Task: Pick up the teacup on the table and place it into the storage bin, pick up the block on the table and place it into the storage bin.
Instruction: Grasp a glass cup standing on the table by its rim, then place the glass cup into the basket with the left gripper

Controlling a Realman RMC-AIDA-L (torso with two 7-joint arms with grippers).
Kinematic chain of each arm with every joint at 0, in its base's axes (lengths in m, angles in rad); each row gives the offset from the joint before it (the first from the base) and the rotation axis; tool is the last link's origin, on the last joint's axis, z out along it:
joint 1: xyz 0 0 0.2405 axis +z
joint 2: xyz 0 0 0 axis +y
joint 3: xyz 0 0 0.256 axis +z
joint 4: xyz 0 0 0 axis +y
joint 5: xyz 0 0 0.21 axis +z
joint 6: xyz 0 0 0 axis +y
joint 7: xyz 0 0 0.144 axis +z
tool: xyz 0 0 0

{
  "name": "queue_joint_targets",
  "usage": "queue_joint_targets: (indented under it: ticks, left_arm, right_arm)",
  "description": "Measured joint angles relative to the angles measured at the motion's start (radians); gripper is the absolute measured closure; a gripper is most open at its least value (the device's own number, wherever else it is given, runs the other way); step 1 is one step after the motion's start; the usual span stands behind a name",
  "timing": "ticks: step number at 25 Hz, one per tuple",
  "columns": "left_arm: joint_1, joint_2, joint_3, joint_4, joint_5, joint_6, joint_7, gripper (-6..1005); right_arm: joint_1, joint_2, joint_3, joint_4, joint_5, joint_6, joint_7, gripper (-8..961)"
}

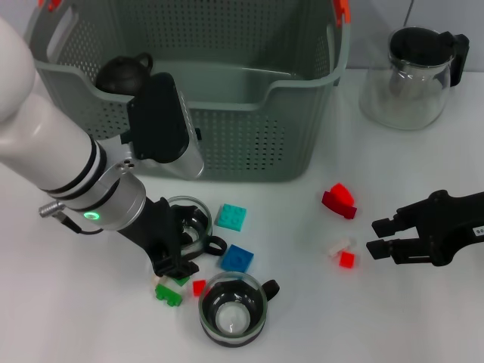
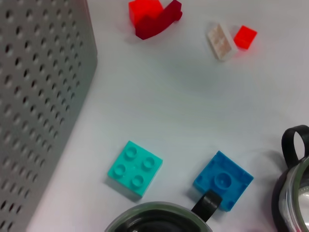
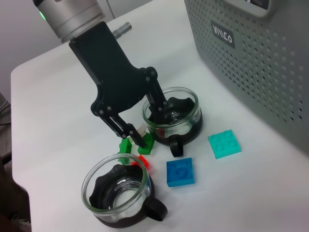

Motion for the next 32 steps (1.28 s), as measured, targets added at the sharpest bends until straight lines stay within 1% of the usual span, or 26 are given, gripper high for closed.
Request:
queue_joint_targets:
  ticks: [6, 10, 14, 18, 19, 20, 23, 25, 26, 27, 28, 29, 30, 31, 32]
  left_arm:
    - [-0.014, 0.002, 0.005, -0.042, 0.002, -0.02, -0.024, 544]
    - [-0.017, 0.002, -0.012, -0.038, -0.01, -0.023, -0.037, 578]
    - [-0.017, 0.004, -0.013, -0.033, -0.002, -0.017, -0.051, 793]
    - [-0.017, 0.006, -0.019, -0.023, -0.005, 0.013, -0.052, 923]
    - [-0.018, 0.007, -0.035, -0.01, -0.016, 0.04, -0.048, 955]
    - [-0.018, 0.007, -0.052, -0.001, -0.022, 0.06, -0.044, 955]
    - [-0.02, 0.007, -0.144, 0.031, -0.039, 0.115, -0.019, 955]
    - [-0.029, 0.011, -0.254, 0.043, -0.082, 0.19, 0.027, 955]
    - [-0.036, 0.015, -0.31, 0.04, -0.112, 0.236, 0.053, 955]
    - [-0.047, 0.025, -0.379, 0.024, -0.151, 0.292, 0.085, 955]
    - [-0.063, 0.041, -0.455, -0.005, -0.202, 0.357, 0.12, 954]
    - [-0.072, 0.053, -0.505, -0.029, -0.236, 0.397, 0.143, 954]
    - [-0.085, 0.072, -0.556, -0.069, -0.288, 0.446, 0.168, 954]
    - [-0.103, 0.106, -0.629, -0.144, -0.384, 0.511, 0.202, 954]
    - [-0.109, 0.125, -0.661, -0.185, -0.439, 0.537, 0.214, 954]
  right_arm:
    - [0.0, -0.002, 0.0, 0.012, 0.0, 0.0, 0.0, 541]
    - [0.004, -0.009, 0.0, 0.032, 0.002, 0.0, 0.0, 540]
    - [0.003, -0.011, 0.002, 0.035, 0.003, 0.001, -0.003, 540]
    - [0.003, -0.013, 0.012, 0.032, 0.003, 0.001, -0.002, 540]
    - [0.003, -0.013, 0.012, 0.032, 0.003, 0.001, -0.002, 540]
    - [0.004, -0.014, 0.019, 0.03, 0.003, -0.001, -0.001, 540]
    - [0.005, -0.015, 0.039, 0.029, 0.003, -0.007, -0.006, 540]
    - [0.004, -0.015, 0.04, 0.031, 0.004, -0.007, -0.008, 540]
    - [0.004, -0.015, 0.04, 0.032, 0.004, -0.007, -0.009, 540]
    - [0.004, -0.015, 0.04, 0.033, 0.003, -0.008, -0.01, 540]
    - [0.004, -0.015, 0.04, 0.034, 0.003, -0.008, -0.01, 540]
    - [0.003, -0.015, 0.04, 0.034, 0.002, -0.008, -0.01, 540]
    - [0.002, -0.015, 0.04, 0.034, 0.003, -0.009, -0.01, 540]
    - [0.002, -0.015, 0.041, 0.034, 0.005, -0.009, -0.01, 540]
    - [0.001, -0.015, 0.042, 0.034, 0.006, -0.009, -0.011, 540]
